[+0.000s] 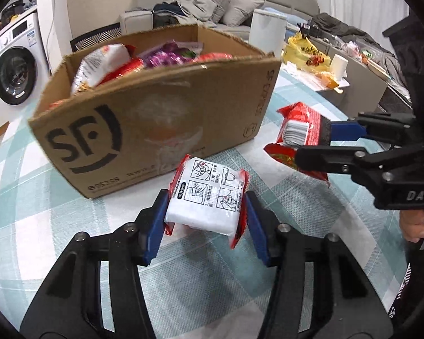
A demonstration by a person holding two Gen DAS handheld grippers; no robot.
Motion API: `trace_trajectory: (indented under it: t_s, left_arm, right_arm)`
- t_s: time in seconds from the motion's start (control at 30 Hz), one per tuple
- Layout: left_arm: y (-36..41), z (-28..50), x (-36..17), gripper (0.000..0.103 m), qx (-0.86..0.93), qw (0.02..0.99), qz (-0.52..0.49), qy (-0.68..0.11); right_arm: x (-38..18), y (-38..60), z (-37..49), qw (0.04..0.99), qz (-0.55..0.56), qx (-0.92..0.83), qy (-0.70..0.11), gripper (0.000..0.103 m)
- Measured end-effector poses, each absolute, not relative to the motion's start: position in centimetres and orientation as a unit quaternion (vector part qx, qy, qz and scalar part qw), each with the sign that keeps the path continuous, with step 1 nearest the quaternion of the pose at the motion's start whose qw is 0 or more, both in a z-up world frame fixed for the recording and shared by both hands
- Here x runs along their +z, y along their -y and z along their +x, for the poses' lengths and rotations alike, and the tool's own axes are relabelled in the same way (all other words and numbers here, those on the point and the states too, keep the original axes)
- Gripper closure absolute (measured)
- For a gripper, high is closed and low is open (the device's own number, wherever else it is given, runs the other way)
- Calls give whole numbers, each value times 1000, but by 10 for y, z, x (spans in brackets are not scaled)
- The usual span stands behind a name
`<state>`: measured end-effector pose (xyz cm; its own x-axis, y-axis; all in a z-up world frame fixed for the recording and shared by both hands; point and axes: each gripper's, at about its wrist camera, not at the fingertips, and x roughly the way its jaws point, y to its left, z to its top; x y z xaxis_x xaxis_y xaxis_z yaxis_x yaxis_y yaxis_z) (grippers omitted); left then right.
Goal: Organize snacks
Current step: 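Lift both packets and carry them over the SF box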
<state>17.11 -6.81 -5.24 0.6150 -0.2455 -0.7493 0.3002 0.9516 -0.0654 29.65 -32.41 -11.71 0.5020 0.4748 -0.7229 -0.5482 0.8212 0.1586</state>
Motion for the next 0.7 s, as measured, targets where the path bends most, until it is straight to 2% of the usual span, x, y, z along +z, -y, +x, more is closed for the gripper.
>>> trace_trajectory:
  t_s: [0.7]
  left_arm:
    - [-6,129,8,53,-108,934,-10,-341]
  right_arm:
    - [-95,315,284,874,-36,314,-368,55]
